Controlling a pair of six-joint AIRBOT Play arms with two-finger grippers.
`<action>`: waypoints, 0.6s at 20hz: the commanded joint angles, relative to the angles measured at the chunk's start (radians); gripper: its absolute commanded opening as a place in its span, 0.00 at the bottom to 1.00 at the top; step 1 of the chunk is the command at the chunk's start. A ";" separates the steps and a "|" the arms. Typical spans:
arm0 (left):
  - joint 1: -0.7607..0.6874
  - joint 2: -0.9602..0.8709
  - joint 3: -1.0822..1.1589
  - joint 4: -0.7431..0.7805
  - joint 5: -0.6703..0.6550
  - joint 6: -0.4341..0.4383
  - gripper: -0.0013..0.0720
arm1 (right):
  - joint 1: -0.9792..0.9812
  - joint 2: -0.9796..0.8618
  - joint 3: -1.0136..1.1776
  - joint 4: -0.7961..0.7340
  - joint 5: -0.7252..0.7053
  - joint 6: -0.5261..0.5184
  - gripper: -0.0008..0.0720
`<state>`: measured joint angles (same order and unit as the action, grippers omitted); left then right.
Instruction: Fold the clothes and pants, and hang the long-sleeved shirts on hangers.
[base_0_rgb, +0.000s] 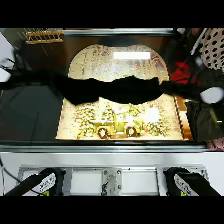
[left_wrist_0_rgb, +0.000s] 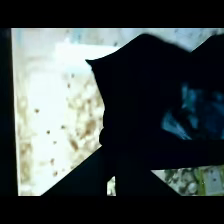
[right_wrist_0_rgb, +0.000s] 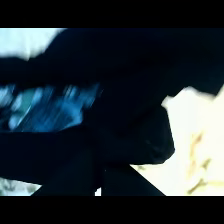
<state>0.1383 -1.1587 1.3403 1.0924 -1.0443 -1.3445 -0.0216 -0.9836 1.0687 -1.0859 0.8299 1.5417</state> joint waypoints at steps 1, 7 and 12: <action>0.000 0.242 0.177 0.004 -0.050 -0.037 0.03 | -0.032 0.162 0.318 -0.248 0.171 0.021 0.03; -0.129 0.607 0.341 0.008 -0.001 -0.129 0.03 | -0.033 0.391 0.552 -0.240 0.170 0.022 0.03; -0.146 0.753 0.354 0.015 0.017 -0.226 0.03 | -0.033 0.521 0.552 -0.239 0.175 0.035 0.03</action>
<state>0.0055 -0.4881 1.6787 1.1019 -1.0401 -1.5082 -0.0540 -0.5320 1.6035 -1.3178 0.9985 1.5646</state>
